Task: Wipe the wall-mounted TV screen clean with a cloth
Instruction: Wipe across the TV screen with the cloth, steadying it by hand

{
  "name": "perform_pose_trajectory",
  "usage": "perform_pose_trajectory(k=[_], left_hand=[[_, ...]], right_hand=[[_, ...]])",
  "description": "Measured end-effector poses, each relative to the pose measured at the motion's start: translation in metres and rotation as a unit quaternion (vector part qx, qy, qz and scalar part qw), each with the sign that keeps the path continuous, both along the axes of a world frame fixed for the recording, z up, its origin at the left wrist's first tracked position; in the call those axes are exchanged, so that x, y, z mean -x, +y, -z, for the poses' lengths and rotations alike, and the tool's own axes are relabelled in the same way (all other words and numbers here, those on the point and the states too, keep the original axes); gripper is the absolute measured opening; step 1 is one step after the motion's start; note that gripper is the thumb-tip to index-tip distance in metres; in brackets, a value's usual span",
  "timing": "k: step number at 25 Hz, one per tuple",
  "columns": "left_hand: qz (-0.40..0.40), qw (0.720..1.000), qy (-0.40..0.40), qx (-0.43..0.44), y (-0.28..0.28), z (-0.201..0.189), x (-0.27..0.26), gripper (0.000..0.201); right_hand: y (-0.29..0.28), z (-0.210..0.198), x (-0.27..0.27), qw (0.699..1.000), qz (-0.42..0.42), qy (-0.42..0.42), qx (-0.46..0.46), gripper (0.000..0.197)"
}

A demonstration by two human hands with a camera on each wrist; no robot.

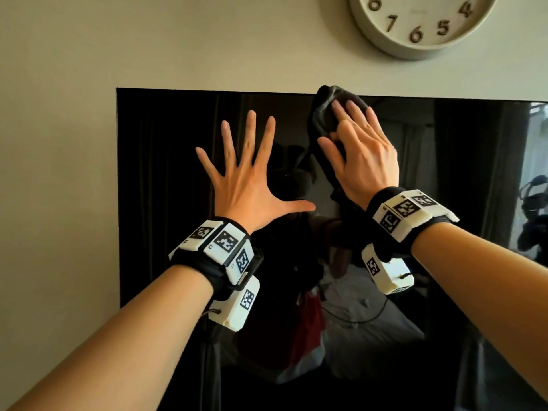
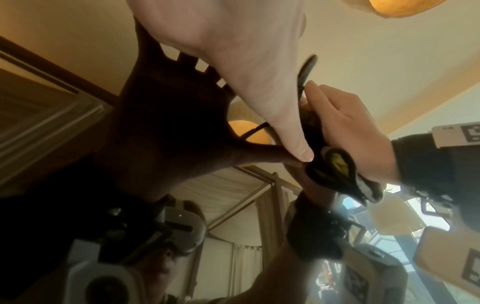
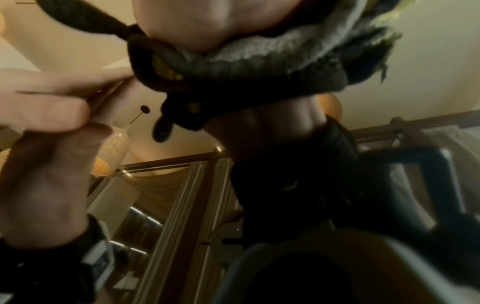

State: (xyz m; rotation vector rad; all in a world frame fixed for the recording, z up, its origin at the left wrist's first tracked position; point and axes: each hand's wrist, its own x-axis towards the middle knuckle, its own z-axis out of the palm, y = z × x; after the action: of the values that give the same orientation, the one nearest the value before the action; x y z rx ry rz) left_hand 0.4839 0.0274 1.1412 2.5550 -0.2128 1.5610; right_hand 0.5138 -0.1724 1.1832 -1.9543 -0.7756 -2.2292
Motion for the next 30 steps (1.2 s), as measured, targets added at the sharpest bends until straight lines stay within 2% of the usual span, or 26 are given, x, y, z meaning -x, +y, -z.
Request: perform_pose_trajectory(k=[4, 7, 8, 11, 12, 15, 16, 18, 19, 20, 22, 23, 26, 27, 30], left_hand=[[0.002, 1.000, 0.006, 0.001, 0.002, -0.001, 0.001, 0.145], [0.003, 1.000, 0.010, 0.008, 0.000, -0.001, 0.001, 0.144], [0.002, 1.000, 0.010, 0.008, -0.001, -0.001, 0.001, 0.144], [-0.006, 1.000, 0.010, 0.008, 0.001, 0.000, 0.000, 0.143], [-0.010, 1.000, 0.009, 0.009, 0.000, 0.000, 0.000, 0.143], [-0.020, 1.000, 0.007, 0.013, -0.003, 0.000, 0.001, 0.144], [-0.022, 1.000, 0.007, 0.013, -0.003, 0.000, 0.001, 0.144], [-0.028, 0.999, 0.013, 0.013, -0.002, -0.001, 0.003, 0.144], [-0.027, 0.999, 0.019, 0.014, -0.003, -0.001, 0.005, 0.144], [-0.023, 0.999, 0.023, 0.020, -0.006, -0.002, 0.007, 0.144], [-0.012, 0.999, 0.025, 0.029, -0.021, -0.002, 0.013, 0.144], [-0.007, 1.000, 0.020, 0.021, -0.033, -0.004, 0.015, 0.144], [0.009, 1.000, 0.011, -0.012, -0.082, -0.006, 0.015, 0.147], [0.016, 1.000, 0.016, -0.009, -0.096, -0.006, 0.014, 0.149], [0.026, 0.998, 0.038, 0.035, -0.124, -0.004, 0.009, 0.155]], right_hand=[[-0.022, -0.003, 0.002, 0.999, -0.001, 0.035, -0.012, 0.043], [-0.032, 0.006, -0.006, 0.991, 0.058, -0.015, 0.121, 0.045], [-0.040, 0.004, -0.007, 0.988, 0.070, -0.020, 0.139, 0.045], [-0.055, -0.005, -0.007, 0.998, 0.056, -0.010, 0.026, 0.047], [-0.051, -0.002, -0.008, 0.998, 0.053, -0.013, 0.034, 0.047], [-0.048, 0.009, -0.014, 0.983, 0.064, -0.022, 0.173, 0.047], [-0.057, 0.004, -0.014, 0.985, 0.063, -0.022, 0.157, 0.046], [-0.070, -0.005, -0.013, 0.998, 0.041, -0.016, 0.037, 0.046], [-0.069, -0.002, -0.012, 0.999, 0.041, -0.015, 0.008, 0.046], [-0.064, 0.003, -0.013, 0.998, 0.045, -0.017, 0.035, 0.046], [-0.062, 0.012, -0.014, 0.988, 0.056, -0.016, 0.140, 0.046], [-0.068, 0.009, -0.014, 0.987, 0.057, -0.017, 0.147, 0.046], [-0.089, 0.001, -0.012, 0.999, 0.032, 0.002, -0.015, 0.046], [-0.090, 0.004, -0.012, 0.999, 0.032, 0.005, -0.031, 0.046], [-0.105, 0.012, -0.013, 0.994, 0.050, -0.007, 0.098, 0.045]])
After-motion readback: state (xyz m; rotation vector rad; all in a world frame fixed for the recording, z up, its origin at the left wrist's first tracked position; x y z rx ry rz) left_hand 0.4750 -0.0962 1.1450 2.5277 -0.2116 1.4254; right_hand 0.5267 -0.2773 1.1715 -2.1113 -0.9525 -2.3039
